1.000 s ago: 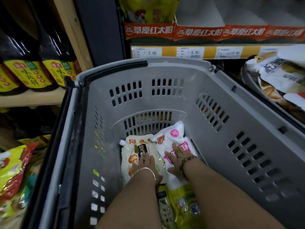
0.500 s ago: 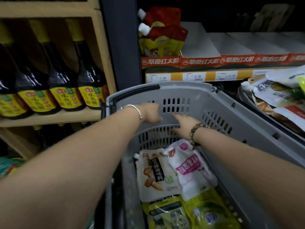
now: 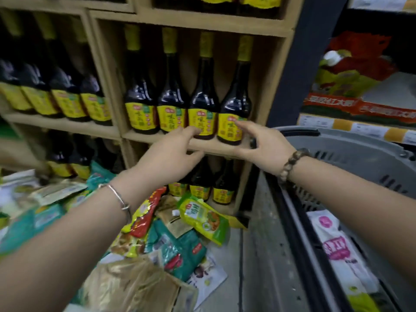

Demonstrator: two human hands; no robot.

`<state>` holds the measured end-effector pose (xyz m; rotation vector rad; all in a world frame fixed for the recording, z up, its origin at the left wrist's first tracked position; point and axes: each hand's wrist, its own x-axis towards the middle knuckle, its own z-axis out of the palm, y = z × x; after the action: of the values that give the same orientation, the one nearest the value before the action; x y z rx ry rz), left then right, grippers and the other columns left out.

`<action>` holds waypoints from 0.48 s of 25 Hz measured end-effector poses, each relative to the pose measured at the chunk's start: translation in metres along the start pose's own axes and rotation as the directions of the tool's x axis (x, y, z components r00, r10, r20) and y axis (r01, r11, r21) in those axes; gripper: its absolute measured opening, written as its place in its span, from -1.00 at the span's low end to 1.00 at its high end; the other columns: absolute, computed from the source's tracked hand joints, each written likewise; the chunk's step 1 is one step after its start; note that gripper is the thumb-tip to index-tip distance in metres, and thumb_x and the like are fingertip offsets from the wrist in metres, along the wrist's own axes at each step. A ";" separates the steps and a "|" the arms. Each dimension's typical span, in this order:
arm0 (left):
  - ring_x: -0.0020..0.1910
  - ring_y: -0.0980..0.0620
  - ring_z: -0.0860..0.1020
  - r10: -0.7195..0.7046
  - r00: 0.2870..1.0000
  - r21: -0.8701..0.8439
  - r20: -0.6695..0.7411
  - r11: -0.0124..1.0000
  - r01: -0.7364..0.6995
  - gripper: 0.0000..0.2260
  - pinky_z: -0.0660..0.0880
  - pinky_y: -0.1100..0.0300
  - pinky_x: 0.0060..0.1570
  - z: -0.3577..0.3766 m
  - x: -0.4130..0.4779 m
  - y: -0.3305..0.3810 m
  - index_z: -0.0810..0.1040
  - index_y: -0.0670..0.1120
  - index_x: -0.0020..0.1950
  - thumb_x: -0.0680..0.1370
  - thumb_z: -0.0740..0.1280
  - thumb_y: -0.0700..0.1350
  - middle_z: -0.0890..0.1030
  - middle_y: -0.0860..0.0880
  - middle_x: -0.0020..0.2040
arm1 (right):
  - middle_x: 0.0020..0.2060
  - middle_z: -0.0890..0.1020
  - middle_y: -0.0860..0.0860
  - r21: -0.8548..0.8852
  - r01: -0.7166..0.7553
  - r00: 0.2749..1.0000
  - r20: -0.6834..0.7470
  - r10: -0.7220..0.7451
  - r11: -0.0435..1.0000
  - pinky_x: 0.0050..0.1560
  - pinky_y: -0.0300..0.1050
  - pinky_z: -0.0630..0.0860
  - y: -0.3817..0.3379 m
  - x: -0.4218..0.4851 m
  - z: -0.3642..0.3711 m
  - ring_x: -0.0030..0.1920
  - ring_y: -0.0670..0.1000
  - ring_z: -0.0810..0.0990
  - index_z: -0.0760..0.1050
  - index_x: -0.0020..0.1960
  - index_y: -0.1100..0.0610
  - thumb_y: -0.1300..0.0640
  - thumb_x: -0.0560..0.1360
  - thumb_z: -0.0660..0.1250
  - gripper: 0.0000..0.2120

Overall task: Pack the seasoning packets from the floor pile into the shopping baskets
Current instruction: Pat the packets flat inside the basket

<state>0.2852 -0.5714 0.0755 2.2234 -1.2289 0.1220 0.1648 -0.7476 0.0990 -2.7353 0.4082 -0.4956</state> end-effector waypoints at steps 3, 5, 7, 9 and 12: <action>0.25 -0.07 0.46 -0.136 0.990 -0.003 -0.043 0.991 0.136 -0.53 0.41 0.11 0.14 0.004 -0.023 -0.051 0.33 -0.01 0.43 0.54 0.30 0.01 0.45 -0.07 0.32 | 0.37 0.40 0.01 -0.118 0.018 0.986 0.166 0.002 0.993 0.30 -0.06 0.36 -0.038 0.023 0.034 0.34 0.04 0.38 0.21 0.46 -0.03 -0.06 0.45 0.35 -0.37; 0.27 -0.10 0.45 -0.196 0.980 0.011 -0.009 0.980 0.196 -0.53 0.42 0.07 0.18 0.014 -0.037 -0.080 0.32 -0.04 0.43 0.53 0.30 -0.01 0.44 -0.10 0.32 | 0.34 0.43 0.04 -0.182 0.019 0.971 0.236 0.024 0.983 0.23 -0.06 0.40 -0.055 0.035 0.060 0.31 0.07 0.41 0.21 0.46 -0.01 -0.04 0.47 0.33 -0.40; 0.28 -0.12 0.44 -0.229 0.973 0.029 0.012 0.973 0.229 -0.53 0.43 0.04 0.18 0.024 -0.050 -0.107 0.31 -0.04 0.44 0.54 0.29 0.00 0.42 -0.10 0.33 | 0.34 0.43 0.05 -0.214 0.016 0.962 0.270 0.044 0.977 0.19 -0.11 0.39 -0.070 0.044 0.089 0.30 0.07 0.42 0.23 0.45 0.01 -0.02 0.48 0.32 -0.42; 0.27 -0.13 0.44 -0.270 0.962 0.026 0.028 0.963 0.270 -0.53 0.44 0.04 0.14 0.033 -0.063 -0.136 0.29 -0.04 0.45 0.56 0.26 0.01 0.40 -0.09 0.35 | 0.37 0.40 0.04 -0.219 -0.021 0.946 0.312 0.090 0.975 0.22 -0.12 0.38 -0.082 0.050 0.122 0.33 0.06 0.40 0.21 0.46 -0.03 -0.03 0.47 0.33 -0.40; 0.25 -0.15 0.46 -0.332 0.937 0.053 0.103 0.943 0.329 -0.54 0.47 0.01 0.08 0.047 -0.083 -0.174 0.27 -0.03 0.45 0.58 0.23 0.03 0.39 -0.10 0.35 | 0.35 0.42 0.07 -0.211 -0.102 0.903 0.391 0.180 0.972 0.24 -0.11 0.39 -0.092 0.051 0.169 0.32 0.08 0.41 0.20 0.46 -0.05 -0.03 0.47 0.32 -0.40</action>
<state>0.3681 -0.4648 -0.0702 2.4609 -0.8942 -0.1158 0.2954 -0.6361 -0.0025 -2.8557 0.5589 0.1660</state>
